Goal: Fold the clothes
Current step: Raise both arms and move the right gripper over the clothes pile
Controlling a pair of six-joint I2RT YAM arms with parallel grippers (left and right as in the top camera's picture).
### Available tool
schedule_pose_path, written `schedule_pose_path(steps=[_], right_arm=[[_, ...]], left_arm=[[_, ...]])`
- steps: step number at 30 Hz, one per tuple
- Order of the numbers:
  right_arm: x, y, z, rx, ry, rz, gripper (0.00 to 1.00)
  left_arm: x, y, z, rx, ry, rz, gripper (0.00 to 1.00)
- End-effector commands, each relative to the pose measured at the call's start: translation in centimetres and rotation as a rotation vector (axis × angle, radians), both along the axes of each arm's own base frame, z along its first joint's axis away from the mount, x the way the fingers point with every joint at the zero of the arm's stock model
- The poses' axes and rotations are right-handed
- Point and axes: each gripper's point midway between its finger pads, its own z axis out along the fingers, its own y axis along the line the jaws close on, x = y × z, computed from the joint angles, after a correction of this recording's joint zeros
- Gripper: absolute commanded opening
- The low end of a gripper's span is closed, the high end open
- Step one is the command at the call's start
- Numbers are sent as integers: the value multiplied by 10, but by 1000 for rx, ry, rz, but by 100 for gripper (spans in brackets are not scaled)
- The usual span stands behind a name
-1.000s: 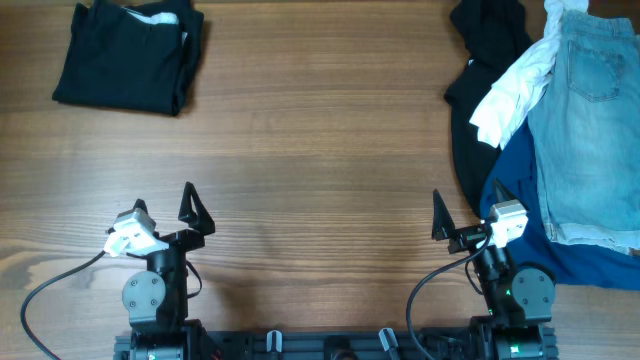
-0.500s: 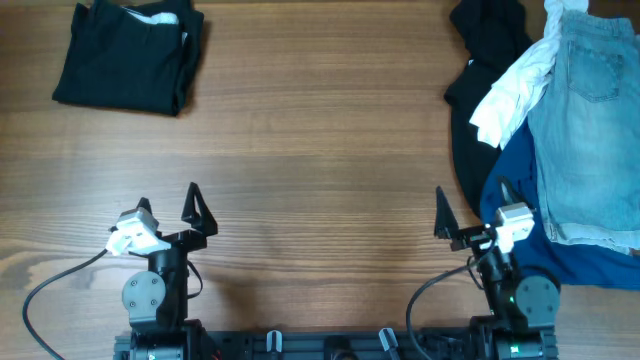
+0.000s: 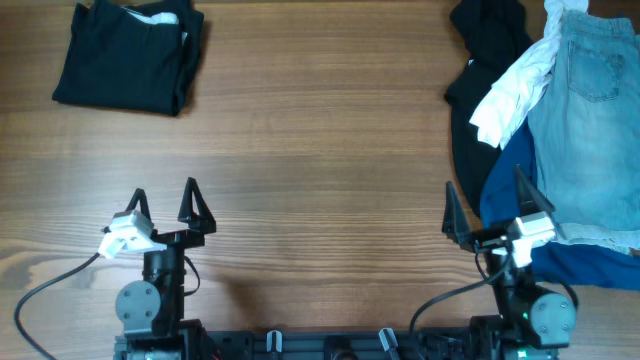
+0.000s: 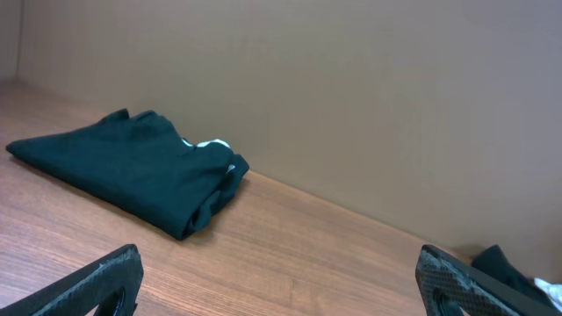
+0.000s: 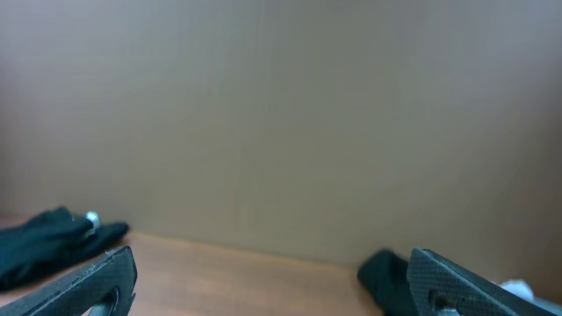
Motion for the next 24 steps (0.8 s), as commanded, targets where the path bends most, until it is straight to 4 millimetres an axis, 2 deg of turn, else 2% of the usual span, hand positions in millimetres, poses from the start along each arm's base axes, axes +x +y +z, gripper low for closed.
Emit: schedule_pose_path(steps=[1, 4, 7, 12, 15, 17, 20, 24], right_arm=[[-11, 3, 52, -7, -80, 16, 100], [-12, 3, 81, -32, -104, 9, 100], [-3, 9, 108, -73, -98, 29, 100], [19, 22, 135, -100, -35, 101, 100], [37, 22, 146, -120, 35, 98, 100], [52, 23, 148, -138, 102, 99, 100], [76, 24, 139, -137, 234, 109, 100], [109, 30, 109, -142, 444, 152, 100]], left_arm=[[-11, -2, 44, 28, -64, -7, 100], [-17, -3, 60, 40, -61, -6, 100], [-20, -10, 78, 97, -47, -44, 100], [-17, -12, 94, 100, 38, -60, 100], [-11, -14, 102, 90, 128, -77, 100], [-5, -17, 107, 81, 200, -100, 100], [7, -20, 115, 64, 311, -130, 100], [26, -26, 122, 37, 461, -183, 100]])
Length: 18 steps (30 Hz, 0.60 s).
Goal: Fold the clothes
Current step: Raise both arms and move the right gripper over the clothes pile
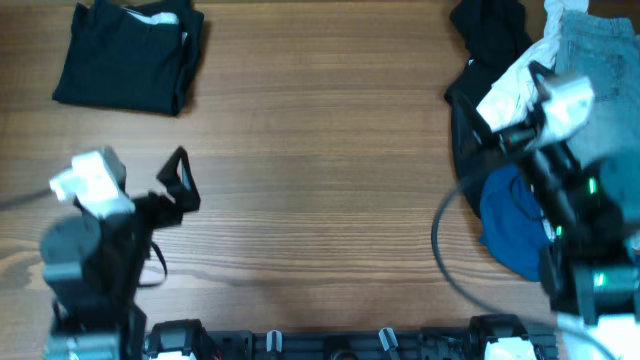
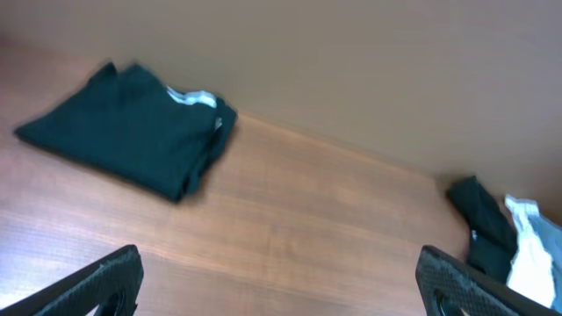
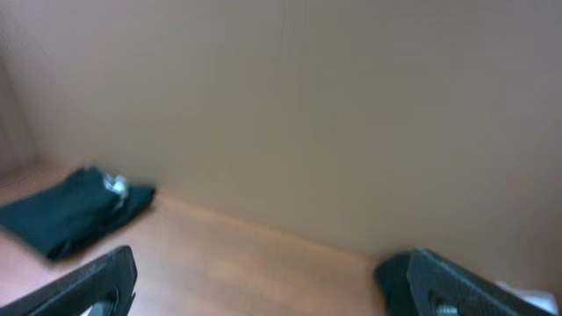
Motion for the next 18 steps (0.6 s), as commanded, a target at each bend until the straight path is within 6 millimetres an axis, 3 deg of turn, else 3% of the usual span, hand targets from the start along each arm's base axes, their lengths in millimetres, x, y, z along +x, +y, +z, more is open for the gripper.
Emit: schedule_pose_path(steps=[1, 5, 10, 18], right_arm=[[31, 9, -22, -20, 155, 51, 100], [53, 12, -63, -32, 348, 67, 100], [73, 14, -117, -28, 526, 78, 100], [91, 11, -170, -39, 665, 59, 100]], left_arm=[[22, -10, 13, -15, 143, -72, 100], [37, -8, -9, -39, 354, -72, 100], [50, -7, -61, -66, 595, -70, 100], [70, -6, -128, -92, 833, -67, 100]])
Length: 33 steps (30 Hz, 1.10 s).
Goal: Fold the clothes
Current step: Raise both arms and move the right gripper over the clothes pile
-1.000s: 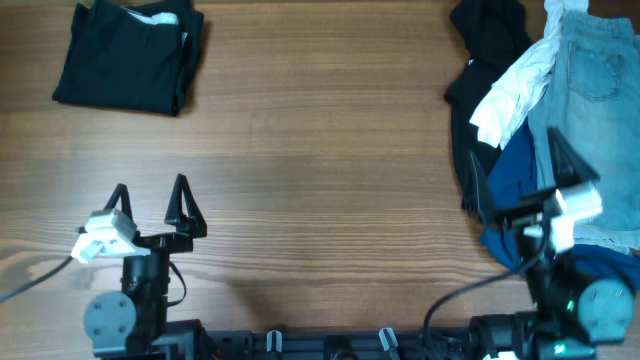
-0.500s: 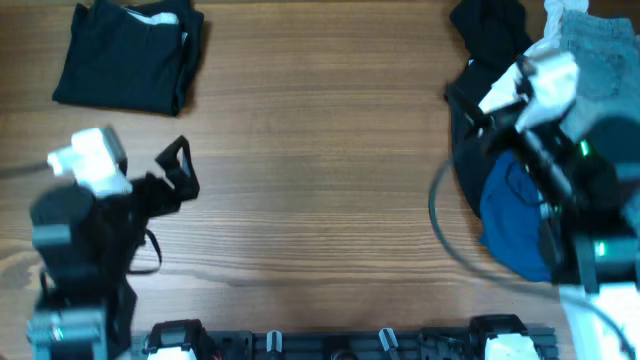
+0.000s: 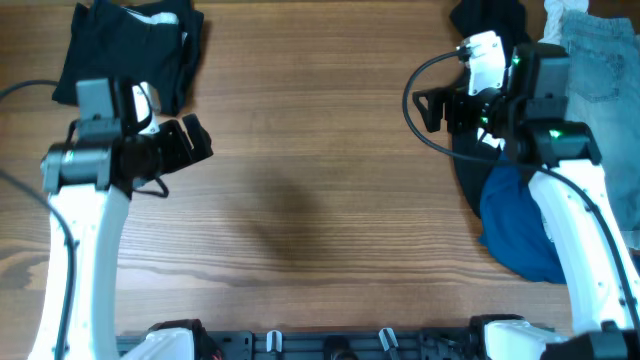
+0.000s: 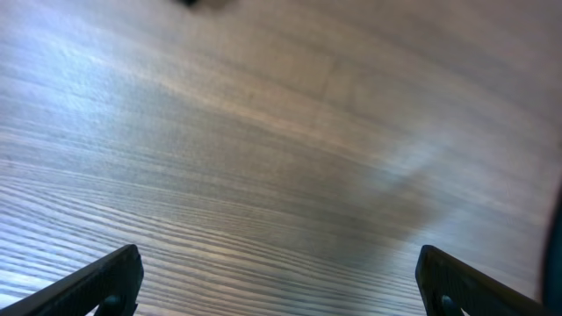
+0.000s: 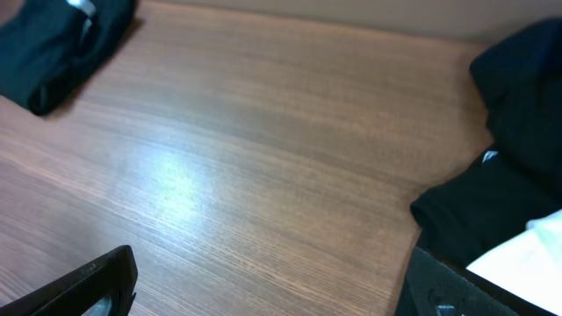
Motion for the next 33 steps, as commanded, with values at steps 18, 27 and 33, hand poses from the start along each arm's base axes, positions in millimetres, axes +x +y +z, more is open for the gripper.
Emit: schedule_pose_path(steps=[18, 27, 33], right_arm=[[6, -211, -112, -286, 316, -662, 89], [-11, -254, -177, -252, 473, -765, 85], [-10, -260, -195, -251, 498, -772, 72]], left_arm=[[31, -8, -78, -72, 203, -31, 100], [37, -7, -77, -69, 179, -32, 100], [37, -7, -77, -69, 180, -32, 100]])
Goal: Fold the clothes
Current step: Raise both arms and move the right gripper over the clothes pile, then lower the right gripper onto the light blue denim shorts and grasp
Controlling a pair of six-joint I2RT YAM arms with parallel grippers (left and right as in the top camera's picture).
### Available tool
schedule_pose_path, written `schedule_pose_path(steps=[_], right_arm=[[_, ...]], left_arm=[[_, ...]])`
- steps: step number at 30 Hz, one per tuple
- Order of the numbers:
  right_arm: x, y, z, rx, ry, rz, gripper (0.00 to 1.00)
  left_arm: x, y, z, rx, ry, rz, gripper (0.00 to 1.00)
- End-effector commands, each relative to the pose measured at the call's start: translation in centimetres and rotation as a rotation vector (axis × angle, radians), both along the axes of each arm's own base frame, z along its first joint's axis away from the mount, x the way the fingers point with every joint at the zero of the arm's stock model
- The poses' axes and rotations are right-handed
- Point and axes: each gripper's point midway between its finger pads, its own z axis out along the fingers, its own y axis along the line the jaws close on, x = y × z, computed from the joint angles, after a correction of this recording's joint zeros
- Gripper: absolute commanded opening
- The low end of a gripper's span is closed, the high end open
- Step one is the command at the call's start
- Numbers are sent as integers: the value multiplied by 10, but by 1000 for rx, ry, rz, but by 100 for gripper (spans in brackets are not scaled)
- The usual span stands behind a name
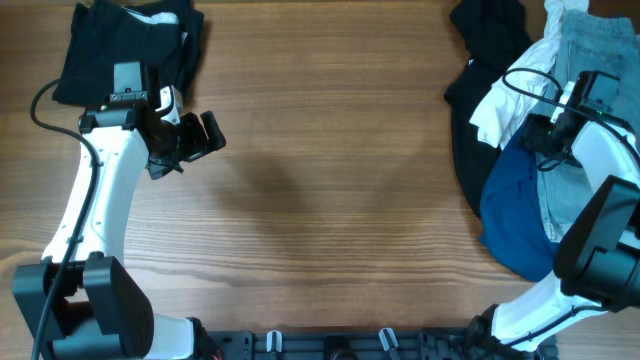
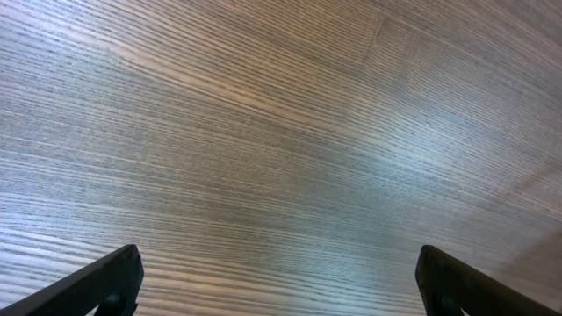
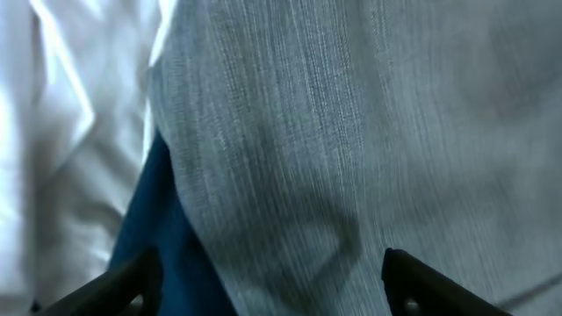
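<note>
A heap of unfolded clothes lies at the right of the table: light blue denim (image 1: 600, 50), a white garment (image 1: 510, 95), a black garment (image 1: 485, 35) and a blue garment (image 1: 515, 215). My right gripper (image 1: 545, 138) hangs open close above the heap. In the right wrist view its fingers (image 3: 132, 281) straddle the denim (image 3: 351, 132), with white cloth (image 3: 70, 105) and blue cloth (image 3: 149, 246) to the left. My left gripper (image 1: 195, 143) is open over bare wood (image 2: 281, 158), with nothing between its fingers (image 2: 105, 281).
A folded black garment (image 1: 125, 55) lies at the back left corner, just behind the left arm. The wooden table (image 1: 330, 150) stretches between it and the heap. The heap runs past the right edge of the overhead view.
My right gripper was over bare wood at the heap's left edge; now it is over the denim in the heap, close to the cloth. The left gripper has shifted slightly and still faces bare wood.
Both grippers stood open at the table's front edge, facing the back wall. Then both arms were raised and farther back. Then the left was beside the folded black garment and the right left of the heap. Now the right hangs over the denim.
</note>
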Motion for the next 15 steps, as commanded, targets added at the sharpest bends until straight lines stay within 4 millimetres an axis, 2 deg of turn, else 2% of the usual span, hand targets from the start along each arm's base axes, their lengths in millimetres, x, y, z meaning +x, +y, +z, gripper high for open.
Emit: schedule_pose_path(steps=[1, 4, 7, 12, 15], right_arm=[[4, -7, -9, -7, 11, -25, 68], [4, -7, -10, -8, 11, -26, 48], [6, -9, -9, -13, 2, -28, 36], [7, -9, -7, -4, -13, -59, 6], [9, -5, 2, 16, -44, -69, 4]], left_arm=[[4, -1, 4, -8, -16, -12, 100], [4, 0, 4, -8, -17, -12, 100], [6, 0, 4, -7, -24, -12, 100], [8, 0, 5, -6, -32, -12, 99], [9, 0, 5, -6, -38, -12, 93]])
